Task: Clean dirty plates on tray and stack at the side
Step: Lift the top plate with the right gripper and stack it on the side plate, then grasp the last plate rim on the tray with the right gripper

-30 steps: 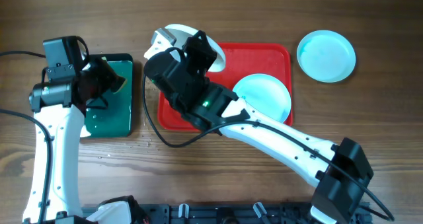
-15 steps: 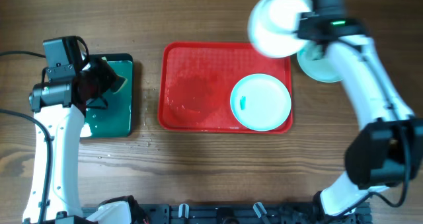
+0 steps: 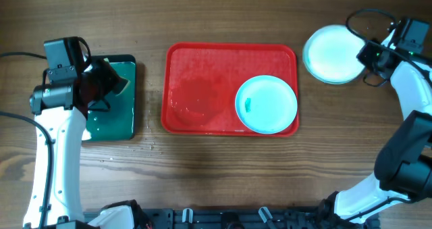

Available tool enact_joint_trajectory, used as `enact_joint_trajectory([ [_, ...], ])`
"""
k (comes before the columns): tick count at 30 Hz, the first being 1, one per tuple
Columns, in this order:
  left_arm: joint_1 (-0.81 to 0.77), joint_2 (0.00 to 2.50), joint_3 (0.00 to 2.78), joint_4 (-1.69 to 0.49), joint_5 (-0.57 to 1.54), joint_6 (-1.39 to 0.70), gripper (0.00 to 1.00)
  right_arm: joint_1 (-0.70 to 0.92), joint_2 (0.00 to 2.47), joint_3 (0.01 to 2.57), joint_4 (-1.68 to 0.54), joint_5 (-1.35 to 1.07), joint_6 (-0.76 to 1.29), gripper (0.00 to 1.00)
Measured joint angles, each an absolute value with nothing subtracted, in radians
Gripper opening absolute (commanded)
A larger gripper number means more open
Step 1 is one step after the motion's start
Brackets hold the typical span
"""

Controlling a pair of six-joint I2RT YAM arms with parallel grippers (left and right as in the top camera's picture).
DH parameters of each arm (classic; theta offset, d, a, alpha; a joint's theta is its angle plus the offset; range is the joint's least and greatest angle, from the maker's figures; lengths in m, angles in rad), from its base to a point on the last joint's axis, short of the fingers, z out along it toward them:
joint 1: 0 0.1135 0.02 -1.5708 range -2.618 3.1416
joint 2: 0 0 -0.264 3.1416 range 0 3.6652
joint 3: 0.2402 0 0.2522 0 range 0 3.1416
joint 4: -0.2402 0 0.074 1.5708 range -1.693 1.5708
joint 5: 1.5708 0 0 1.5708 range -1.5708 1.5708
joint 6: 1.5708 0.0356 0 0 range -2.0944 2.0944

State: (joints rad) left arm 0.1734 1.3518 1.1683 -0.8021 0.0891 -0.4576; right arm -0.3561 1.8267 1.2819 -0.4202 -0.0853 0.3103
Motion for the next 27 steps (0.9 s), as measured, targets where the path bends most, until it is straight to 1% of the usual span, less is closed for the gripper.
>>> enact_joint_trajectory([
  [3, 0.173, 1.352, 1.168, -0.802, 0.089, -0.458, 0.04, -0.356, 1.827, 1.277, -0.416, -0.110, 0.321, 0.29],
  [5, 0.173, 1.352, 1.168, -0.802, 0.089, -0.458, 0.04, -0.356, 1.827, 1.277, -0.427, -0.176, 0.327, 0.34],
  [8, 0.173, 1.352, 1.168, -0.801, 0.089, -0.458, 0.04, -0.346, 1.827, 1.277, -0.468, -0.301, 0.321, 0.45],
  [10, 0.173, 1.352, 1.168, -0.802, 0.089, -0.458, 0.04, -0.302, 1.827, 1.277, -0.512, -0.424, 0.284, 0.45],
  [13, 0.173, 1.352, 1.168, -0.802, 0.089, -0.458, 0.04, -0.201, 1.827, 1.276, -0.617, -0.464, 0.228, 0.45],
  [15, 0.173, 1.352, 1.168, -0.802, 0.089, -0.458, 0.04, -0.103, 1.827, 1.274, -0.693, -0.428, 0.202, 0.47],
  [16, 0.173, 1.352, 1.168, -0.803, 0.089, -0.458, 0.04, -0.051, 1.827, 1.272, -0.729, -0.393, 0.191, 0.49],
  [21, 0.173, 1.352, 1.168, -0.804, 0.089, -0.458, 0.04, 0.129, 1.827, 1.269, -0.863, -0.161, 0.174, 0.50],
  [23, 0.173, 1.352, 1.168, -0.803, 0.089, -0.458, 0.04, 0.167, 1.827, 1.269, -0.879, -0.089, 0.174, 0.50],
  [27, 0.173, 1.352, 1.168, -0.804, 0.089, -0.458, 0.04, 0.176, 1.827, 1.269, -0.879, -0.022, 0.175, 0.50],
])
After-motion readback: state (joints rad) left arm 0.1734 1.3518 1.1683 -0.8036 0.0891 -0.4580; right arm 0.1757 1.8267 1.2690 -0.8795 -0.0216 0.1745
